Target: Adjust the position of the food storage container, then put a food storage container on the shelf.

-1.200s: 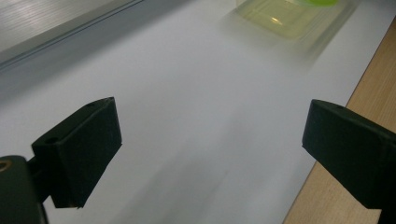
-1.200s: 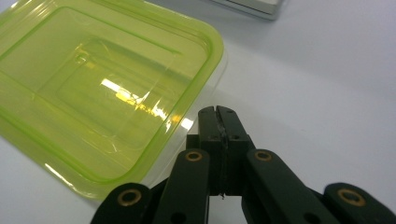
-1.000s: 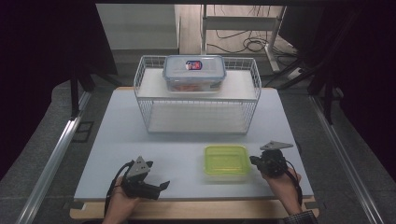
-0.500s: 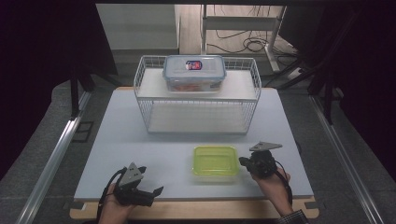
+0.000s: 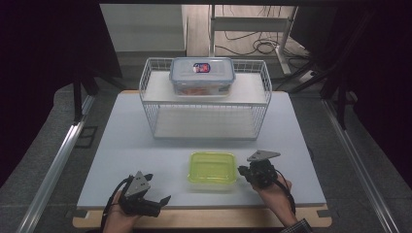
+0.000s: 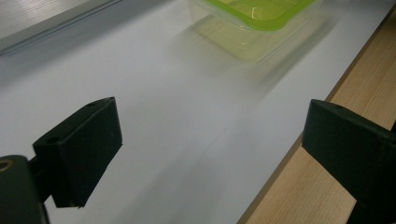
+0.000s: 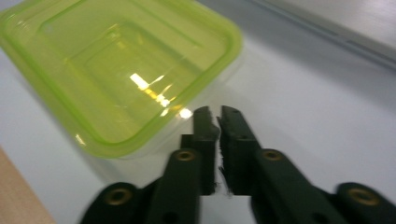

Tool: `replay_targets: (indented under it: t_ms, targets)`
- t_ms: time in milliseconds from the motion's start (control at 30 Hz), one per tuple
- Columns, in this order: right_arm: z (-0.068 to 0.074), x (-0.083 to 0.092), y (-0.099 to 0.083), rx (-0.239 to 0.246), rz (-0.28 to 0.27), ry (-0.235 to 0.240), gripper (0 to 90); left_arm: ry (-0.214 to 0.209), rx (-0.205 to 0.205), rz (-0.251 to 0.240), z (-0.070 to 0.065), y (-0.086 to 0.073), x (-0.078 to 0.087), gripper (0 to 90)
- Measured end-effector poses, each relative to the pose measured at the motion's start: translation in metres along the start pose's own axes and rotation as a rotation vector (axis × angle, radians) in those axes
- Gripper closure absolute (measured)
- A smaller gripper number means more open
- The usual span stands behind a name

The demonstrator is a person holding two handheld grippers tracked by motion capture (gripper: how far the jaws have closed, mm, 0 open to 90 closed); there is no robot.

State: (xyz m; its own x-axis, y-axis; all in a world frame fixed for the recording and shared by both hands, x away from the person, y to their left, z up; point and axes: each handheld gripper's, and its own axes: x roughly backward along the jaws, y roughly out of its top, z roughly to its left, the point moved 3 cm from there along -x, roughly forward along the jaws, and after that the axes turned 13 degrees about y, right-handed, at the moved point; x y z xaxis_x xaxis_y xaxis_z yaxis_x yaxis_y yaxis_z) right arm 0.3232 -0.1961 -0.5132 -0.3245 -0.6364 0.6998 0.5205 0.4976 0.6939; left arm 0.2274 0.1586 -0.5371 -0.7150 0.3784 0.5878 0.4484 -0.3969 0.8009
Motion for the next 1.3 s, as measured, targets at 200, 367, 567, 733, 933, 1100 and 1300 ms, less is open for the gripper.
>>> replay_targets:
  t_ms: [200, 367, 567, 733, 933, 1100, 1300]
  targets:
    - [-0.015, 0.015, -0.006, -0.042, -0.042, -0.046, 44.5, -0.001, -0.001, -0.002, 0.0, 0.0, 0.0, 5.2]
    - [-0.019, 0.023, -0.011, -0.084, -0.071, 0.004, 33.5, 0.003, 0.0, -0.005, 0.0, 0.0, 0.0, 5.2]
    - [-0.016, 0.03, -0.013, -0.118, -0.1, 0.017, 32.0, 0.003, 0.003, -0.009, 0.001, 0.0, 0.001, 5.3]
    - [-0.007, 0.03, -0.014, -0.173, -0.161, 0.062, 37.5, -0.003, -0.007, -0.009, -0.001, 0.001, 0.0, 5.3]
    - [-0.003, 0.017, -0.011, -0.282, -0.188, 0.162, 45.2, -0.01, -0.01, -0.012, -0.002, 0.001, 0.0, 5.3]
    - [-0.008, 0.002, -0.008, -0.384, -0.176, 0.215, 51.6, -0.014, -0.014, -0.009, -0.002, 0.001, 0.0, 5.3]
    - [-0.017, -0.011, -0.004, -0.52, -0.188, 0.319, 60.9, -0.017, -0.018, -0.006, -0.003, 0.001, -0.001, 5.3]
